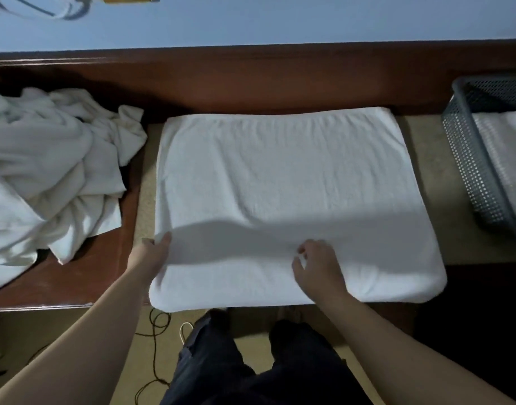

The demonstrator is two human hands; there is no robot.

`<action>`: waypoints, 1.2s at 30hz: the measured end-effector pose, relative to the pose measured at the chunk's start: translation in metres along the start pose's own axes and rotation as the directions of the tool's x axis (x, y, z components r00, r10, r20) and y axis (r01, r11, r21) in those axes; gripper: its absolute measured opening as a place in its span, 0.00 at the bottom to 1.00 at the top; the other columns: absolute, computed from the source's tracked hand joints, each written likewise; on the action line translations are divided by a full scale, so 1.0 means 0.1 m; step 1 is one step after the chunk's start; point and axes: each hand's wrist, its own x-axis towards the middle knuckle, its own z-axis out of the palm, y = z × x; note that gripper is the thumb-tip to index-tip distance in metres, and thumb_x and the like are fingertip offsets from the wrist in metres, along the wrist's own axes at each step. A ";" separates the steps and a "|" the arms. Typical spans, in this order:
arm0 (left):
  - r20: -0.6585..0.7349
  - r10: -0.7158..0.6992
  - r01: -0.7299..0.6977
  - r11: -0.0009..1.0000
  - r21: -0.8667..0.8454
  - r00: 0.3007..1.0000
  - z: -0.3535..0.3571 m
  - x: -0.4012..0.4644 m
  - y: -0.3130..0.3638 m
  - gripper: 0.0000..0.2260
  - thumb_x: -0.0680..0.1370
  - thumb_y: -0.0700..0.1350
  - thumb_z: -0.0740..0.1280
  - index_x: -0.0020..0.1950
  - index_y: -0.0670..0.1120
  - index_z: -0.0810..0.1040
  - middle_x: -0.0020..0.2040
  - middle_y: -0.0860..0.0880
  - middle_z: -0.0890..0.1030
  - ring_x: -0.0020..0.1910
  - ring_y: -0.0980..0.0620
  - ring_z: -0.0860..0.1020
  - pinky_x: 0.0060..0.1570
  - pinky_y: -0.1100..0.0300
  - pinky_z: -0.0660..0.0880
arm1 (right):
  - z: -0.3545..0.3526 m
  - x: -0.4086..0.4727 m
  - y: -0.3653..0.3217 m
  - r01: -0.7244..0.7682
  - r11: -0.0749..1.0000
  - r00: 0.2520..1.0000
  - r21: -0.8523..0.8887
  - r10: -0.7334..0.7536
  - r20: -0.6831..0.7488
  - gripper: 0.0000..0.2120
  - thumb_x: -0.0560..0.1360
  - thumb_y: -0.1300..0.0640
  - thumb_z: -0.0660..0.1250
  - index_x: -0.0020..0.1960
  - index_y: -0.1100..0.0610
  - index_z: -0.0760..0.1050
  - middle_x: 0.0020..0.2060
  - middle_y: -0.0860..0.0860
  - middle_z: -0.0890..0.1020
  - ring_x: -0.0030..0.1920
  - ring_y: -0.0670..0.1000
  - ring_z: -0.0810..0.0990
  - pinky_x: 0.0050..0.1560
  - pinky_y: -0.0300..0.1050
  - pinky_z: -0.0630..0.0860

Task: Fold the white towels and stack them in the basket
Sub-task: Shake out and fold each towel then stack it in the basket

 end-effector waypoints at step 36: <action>0.153 0.266 -0.211 0.930 -0.302 0.952 -0.71 1.76 1.61 0.05 0.76 0.47 0.71 0.44 0.47 0.78 0.42 0.48 0.82 0.40 0.48 0.83 0.47 0.52 0.84 | 1.88 0.42 -2.89 -0.295 0.891 0.911 0.345 0.371 -0.178 0.10 0.84 0.59 0.60 0.65 0.56 0.70 0.53 0.54 0.79 0.50 0.55 0.82 0.46 0.45 0.77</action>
